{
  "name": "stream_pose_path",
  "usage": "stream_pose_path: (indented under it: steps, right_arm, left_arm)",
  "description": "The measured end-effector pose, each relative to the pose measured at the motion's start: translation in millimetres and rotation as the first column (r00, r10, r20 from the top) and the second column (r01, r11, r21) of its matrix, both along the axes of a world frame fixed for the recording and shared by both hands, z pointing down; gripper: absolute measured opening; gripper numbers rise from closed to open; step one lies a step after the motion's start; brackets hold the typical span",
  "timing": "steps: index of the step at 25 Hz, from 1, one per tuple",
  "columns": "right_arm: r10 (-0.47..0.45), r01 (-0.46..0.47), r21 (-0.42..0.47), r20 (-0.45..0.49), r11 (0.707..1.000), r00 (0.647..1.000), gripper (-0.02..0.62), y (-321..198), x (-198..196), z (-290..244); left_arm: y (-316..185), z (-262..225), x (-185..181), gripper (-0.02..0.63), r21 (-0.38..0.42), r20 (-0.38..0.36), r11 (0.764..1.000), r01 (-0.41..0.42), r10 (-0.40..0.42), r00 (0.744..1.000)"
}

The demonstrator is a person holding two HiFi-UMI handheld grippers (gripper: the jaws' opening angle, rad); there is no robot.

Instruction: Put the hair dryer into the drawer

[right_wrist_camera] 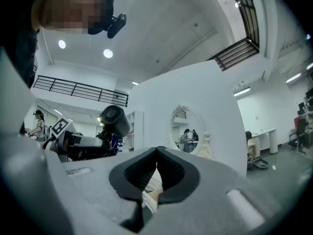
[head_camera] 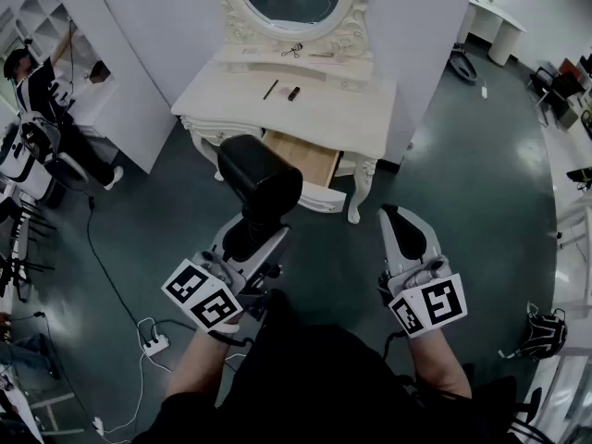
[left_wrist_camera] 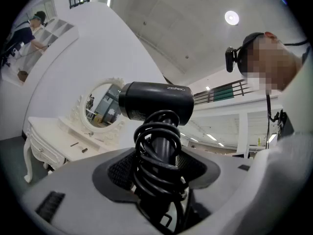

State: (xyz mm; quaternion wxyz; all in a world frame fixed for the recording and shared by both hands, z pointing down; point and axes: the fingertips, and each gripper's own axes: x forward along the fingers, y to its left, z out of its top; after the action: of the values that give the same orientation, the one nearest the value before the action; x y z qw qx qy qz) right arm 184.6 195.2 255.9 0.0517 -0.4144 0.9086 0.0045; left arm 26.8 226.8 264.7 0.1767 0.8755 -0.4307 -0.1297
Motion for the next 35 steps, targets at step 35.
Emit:
stream_pose_path:
  steps: [35]
  right_arm:
    - [-0.006,0.003,0.037,0.074,0.999,0.997,0.097,31.5,27.8,-21.4]
  left_arm:
    - [80.8,-65.4,-65.1,0.258,0.177,0.077,0.949,0.259,-0.276,0.958]
